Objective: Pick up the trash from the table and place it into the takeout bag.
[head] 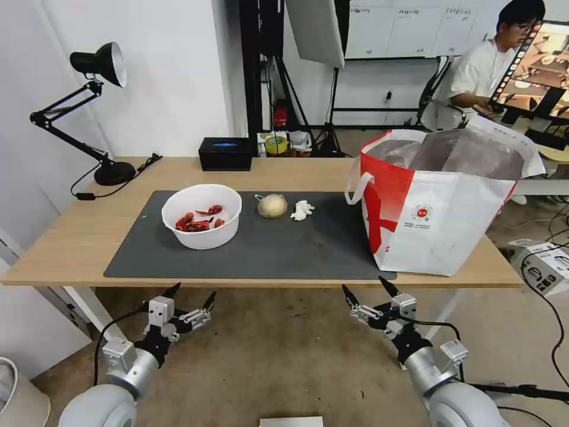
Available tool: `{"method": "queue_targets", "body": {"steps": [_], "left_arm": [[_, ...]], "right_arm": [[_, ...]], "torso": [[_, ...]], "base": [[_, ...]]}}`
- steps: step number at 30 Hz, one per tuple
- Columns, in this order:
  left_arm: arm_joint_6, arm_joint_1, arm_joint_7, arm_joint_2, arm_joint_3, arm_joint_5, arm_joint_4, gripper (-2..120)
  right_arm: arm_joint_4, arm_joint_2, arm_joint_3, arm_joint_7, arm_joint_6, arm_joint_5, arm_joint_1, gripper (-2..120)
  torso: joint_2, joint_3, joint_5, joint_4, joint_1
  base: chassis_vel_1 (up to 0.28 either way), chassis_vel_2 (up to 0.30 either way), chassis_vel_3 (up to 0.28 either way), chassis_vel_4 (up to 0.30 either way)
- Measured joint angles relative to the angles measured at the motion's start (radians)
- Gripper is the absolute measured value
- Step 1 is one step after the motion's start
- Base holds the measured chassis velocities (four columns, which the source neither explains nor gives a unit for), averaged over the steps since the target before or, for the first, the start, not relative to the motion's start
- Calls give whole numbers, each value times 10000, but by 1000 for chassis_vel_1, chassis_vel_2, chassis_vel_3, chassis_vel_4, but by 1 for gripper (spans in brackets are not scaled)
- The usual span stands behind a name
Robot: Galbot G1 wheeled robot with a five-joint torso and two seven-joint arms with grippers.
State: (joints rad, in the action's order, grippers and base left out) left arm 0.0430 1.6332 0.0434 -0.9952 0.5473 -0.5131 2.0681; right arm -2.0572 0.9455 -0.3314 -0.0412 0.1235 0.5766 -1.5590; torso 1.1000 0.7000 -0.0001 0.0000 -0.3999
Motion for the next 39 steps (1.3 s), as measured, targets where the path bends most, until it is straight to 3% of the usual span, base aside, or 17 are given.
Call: {"method": "queue_targets", "body": {"steps": [14,25,28,35,39], "left_arm": [[0,-120,13,41,-79,5,-51,100],[-3,-70,45,-79,-136,213,-1,100],[-7,-35,58,-142,-120,257,1,100],[-9,-58,60,-427,-357,488,-53,100],[-10,-61,55,-443,-357,496,-110,100]], "right_arm": [[95,-170,792,-262,-548,406,1461,100],[714,-248,2401,-906,-1493,921,3983,100],[1149,-172,3230,-1388,-2108,924,5247,100],[2855,768,5035,-2955,-2968,1366,7691,100],[3402,1159,5330,-3450,-3165,1658,8315,100]], "torso": [[0,0,0,0,-1],[-1,1,1,1,-2],[0,1,0,1,-2],[-1,1,1,0,-2],[-1,2,1,0,-2]], "base": [[0,0,0,0],[0,0,0,0],[0,0,0,0],[0,0,0,0],[0,0,0,0]]}}
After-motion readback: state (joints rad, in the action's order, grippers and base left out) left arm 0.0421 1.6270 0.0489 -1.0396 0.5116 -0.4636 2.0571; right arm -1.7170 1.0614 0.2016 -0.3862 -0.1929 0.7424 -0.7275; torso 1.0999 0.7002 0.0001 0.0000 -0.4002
